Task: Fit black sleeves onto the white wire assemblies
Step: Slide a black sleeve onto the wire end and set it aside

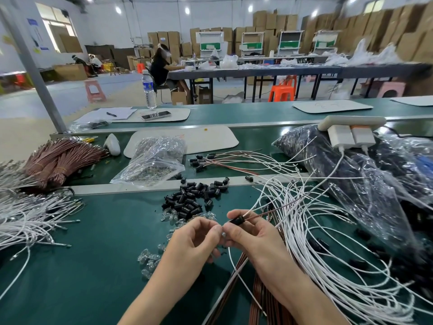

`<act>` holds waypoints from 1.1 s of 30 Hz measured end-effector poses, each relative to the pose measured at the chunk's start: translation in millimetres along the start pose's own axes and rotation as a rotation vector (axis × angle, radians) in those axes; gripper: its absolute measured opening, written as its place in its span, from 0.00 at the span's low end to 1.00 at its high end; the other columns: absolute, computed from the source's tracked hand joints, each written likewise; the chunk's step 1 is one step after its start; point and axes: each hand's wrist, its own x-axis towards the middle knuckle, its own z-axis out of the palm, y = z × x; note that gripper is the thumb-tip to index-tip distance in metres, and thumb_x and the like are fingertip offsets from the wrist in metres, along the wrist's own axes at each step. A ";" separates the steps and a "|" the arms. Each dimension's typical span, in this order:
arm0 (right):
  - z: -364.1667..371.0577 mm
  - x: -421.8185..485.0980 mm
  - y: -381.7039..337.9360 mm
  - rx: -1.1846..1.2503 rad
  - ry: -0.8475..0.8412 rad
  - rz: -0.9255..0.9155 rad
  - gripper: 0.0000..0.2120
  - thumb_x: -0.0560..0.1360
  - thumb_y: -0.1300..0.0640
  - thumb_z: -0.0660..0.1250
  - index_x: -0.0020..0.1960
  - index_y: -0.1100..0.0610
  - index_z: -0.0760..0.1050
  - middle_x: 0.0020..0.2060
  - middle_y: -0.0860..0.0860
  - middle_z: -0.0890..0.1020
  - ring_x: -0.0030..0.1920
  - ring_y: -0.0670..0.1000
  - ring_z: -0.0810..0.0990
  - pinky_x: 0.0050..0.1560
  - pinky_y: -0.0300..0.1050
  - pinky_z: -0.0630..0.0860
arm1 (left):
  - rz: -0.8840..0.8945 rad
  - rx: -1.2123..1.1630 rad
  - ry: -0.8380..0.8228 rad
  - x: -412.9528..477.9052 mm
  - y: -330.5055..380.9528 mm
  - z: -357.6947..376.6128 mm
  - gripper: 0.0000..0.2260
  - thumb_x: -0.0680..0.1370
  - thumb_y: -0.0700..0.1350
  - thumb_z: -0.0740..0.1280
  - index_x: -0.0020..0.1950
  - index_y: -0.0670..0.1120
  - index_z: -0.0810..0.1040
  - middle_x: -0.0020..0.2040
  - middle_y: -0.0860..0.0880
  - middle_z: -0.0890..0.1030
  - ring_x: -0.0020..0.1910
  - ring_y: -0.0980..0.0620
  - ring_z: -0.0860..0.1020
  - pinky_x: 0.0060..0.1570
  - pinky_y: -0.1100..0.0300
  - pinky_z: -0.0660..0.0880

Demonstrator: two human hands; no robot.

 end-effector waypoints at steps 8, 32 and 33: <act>0.5 0.5 -0.2 -0.035 0.013 -0.003 0.07 0.72 0.60 0.75 0.47 0.49 0.84 0.42 0.57 0.85 0.40 0.55 0.84 0.47 0.46 0.82 | -0.019 0.015 0.019 -1.2 -0.4 2.5 0.07 0.82 0.45 0.65 0.49 0.44 0.80 0.38 0.46 0.85 0.30 0.50 0.81 0.30 0.63 0.76; -3.0 -0.2 -2.3 -0.035 0.071 0.008 0.07 0.72 0.56 0.76 0.47 0.46 0.85 0.37 0.46 0.84 0.40 0.46 0.82 0.49 0.41 0.80 | 0.038 1.014 0.013 -18.1 -37.2 -37.5 0.25 0.81 0.64 0.49 0.78 0.60 0.60 0.79 0.59 0.58 0.79 0.57 0.54 0.77 0.60 0.52; -2.4 -0.1 -1.9 -0.044 0.074 0.006 0.08 0.73 0.58 0.75 0.47 0.45 0.84 0.37 0.46 0.83 0.40 0.46 0.82 0.50 0.42 0.80 | 0.054 0.971 0.033 -11.2 -37.9 -36.3 0.22 0.83 0.62 0.53 0.76 0.59 0.66 0.76 0.60 0.62 0.77 0.57 0.59 0.74 0.59 0.61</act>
